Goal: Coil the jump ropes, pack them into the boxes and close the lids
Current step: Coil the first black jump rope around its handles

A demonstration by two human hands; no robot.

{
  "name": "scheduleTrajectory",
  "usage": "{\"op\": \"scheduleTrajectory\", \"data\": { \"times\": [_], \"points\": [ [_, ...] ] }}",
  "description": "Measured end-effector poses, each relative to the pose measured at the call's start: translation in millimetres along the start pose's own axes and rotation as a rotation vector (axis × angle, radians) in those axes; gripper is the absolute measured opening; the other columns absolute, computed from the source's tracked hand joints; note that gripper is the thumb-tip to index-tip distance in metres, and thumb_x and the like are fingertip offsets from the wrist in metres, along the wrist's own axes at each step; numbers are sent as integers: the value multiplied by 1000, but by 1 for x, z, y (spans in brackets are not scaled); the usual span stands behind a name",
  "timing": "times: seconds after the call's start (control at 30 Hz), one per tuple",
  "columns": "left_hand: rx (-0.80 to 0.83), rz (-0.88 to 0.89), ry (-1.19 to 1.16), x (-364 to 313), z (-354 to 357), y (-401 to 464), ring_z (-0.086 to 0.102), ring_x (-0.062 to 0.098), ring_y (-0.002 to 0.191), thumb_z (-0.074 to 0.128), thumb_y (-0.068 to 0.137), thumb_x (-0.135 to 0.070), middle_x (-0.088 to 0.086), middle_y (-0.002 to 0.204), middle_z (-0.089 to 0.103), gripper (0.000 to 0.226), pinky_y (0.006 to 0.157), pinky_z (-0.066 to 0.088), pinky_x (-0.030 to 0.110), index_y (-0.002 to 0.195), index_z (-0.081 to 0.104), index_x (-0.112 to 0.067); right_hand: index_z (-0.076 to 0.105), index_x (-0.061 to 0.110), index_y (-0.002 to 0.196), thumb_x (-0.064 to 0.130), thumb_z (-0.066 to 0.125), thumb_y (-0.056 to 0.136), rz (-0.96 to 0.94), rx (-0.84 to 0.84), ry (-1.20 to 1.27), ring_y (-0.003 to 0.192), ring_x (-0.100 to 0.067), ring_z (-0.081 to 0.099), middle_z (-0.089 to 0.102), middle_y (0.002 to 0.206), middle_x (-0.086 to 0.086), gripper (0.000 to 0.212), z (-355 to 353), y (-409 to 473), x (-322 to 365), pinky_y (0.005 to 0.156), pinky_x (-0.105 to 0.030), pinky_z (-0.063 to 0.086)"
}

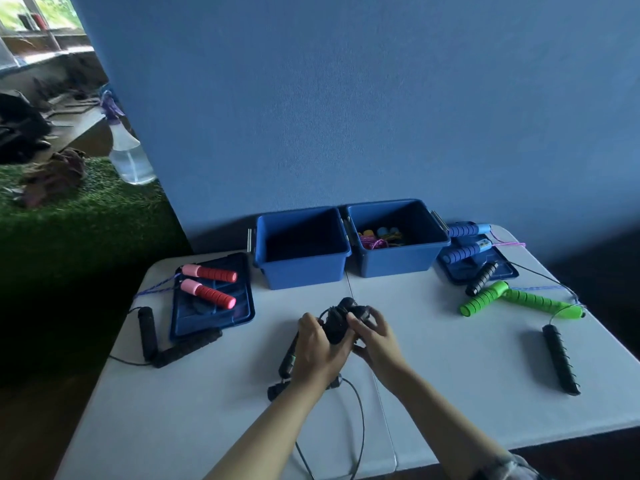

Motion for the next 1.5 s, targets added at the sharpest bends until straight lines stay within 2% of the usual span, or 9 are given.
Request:
{"op": "scheduleTrajectory", "data": {
  "times": [0.3,0.43,0.63,0.83,0.97,1.1,1.33,1.4,1.5],
  "points": [
    [241,-264,-423,-2,-13,16,65,20,80,71,80,-26,12,97,63,29,62,53,30,94,48,-15,54,8,111,7,50,95,-122,46,-65,84,-9,67,66,104,-10,16,0,0,16,70,-23,53],
    [307,-378,-489,-2,-12,25,68,23,87,79,62,-43,7,102,67,49,82,57,42,97,52,-22,44,12,121,-7,65,69,-111,249,-122,100,-25,63,62,115,-16,59,-3,5,19,81,-34,51],
    [251,-301,-289,-14,-5,36,60,12,81,65,86,-42,1,98,61,38,56,43,24,104,45,-15,30,19,133,-8,74,64,-179,305,-405,107,-33,62,59,120,-18,86,-8,21,32,88,-50,53],
    [229,-218,-292,-25,-1,51,63,14,80,61,89,-44,0,95,61,38,58,47,26,107,38,-20,26,23,142,-7,77,65,-176,292,-417,107,-18,64,60,122,-4,97,-12,50,43,84,-35,55],
    [162,-221,-412,-34,1,73,66,18,70,63,88,-44,6,89,66,40,55,51,30,106,37,-20,36,31,137,-5,67,80,-261,205,-421,106,-16,63,58,126,3,74,-1,75,52,83,-26,53],
    [112,-286,-481,-37,2,94,58,18,53,63,88,-42,7,82,64,39,40,40,24,98,36,-17,46,27,133,6,66,81,-342,156,-611,100,-15,66,69,110,5,60,8,104,60,89,-35,53],
    [159,-393,-416,-15,-31,133,65,20,91,65,52,-75,4,97,62,78,85,52,39,98,46,-15,37,24,143,24,75,78,-313,178,-855,104,-4,60,67,112,7,75,39,142,68,93,-28,49],
    [137,-390,-422,-7,-47,152,64,17,89,65,49,-79,2,95,63,82,82,50,35,97,49,-16,40,23,142,23,75,78,-314,196,-863,104,-1,59,67,113,6,73,55,156,70,92,-20,46],
    [23,-250,-319,9,-73,181,59,18,84,67,78,-58,4,91,62,52,71,42,23,96,57,-10,36,24,143,18,74,77,-284,156,-854,108,-7,60,67,116,4,77,75,185,74,95,-22,45]
  ]
}}
Point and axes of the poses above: each hand's wrist, its own y-axis towards the middle knuckle, its own z-axis out of the palm, x = y × z, the point moved 2 cm from there along y, towards the middle knuckle
